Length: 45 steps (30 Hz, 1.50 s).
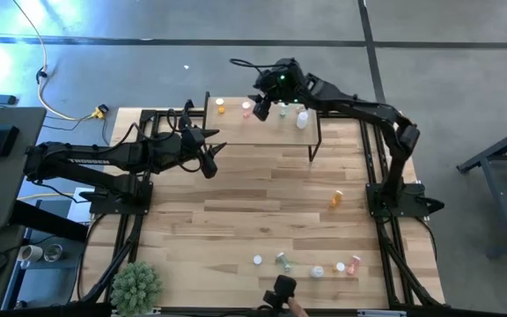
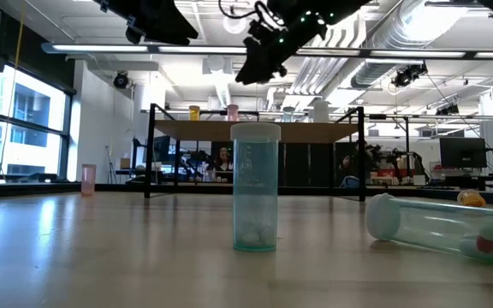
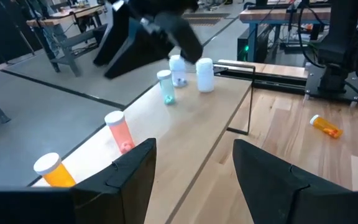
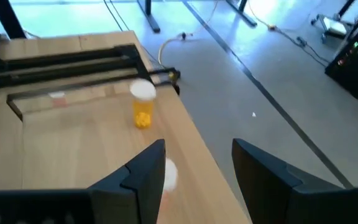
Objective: Pick and place medicine bottles onto shelf by color
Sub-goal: Adjust the blue pill bottle on the shelf
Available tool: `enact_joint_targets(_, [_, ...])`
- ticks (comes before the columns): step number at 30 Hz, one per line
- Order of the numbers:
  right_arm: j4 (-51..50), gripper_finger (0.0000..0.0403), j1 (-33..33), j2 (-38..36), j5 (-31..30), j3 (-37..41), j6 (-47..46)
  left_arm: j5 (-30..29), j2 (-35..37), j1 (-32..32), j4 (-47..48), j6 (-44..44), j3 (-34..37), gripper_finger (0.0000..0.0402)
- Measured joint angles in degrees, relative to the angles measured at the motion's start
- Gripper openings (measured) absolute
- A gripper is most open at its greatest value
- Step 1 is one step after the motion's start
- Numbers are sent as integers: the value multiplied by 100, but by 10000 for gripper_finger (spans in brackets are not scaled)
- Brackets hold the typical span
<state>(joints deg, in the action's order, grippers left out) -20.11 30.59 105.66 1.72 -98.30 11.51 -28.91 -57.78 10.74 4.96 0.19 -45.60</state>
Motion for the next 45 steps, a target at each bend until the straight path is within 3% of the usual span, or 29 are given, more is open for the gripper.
enact_joint_targets(13, [-1501,177,413,-613,60,0,320,0,0,0,-1,2,0,204])
enact_joint_targets(21, [-2204,177,786,-666,888,0,711,35,0,0,-1,-2,0,204])
enact_joint_targets(28, [-3045,177,1011,-663,1064,0,1354,35,0,0,-3,-17,0,204])
enact_joint_targets(45, [-3047,177,1069,-586,1340,0,2052,33,0,0,-3,0,0,204])
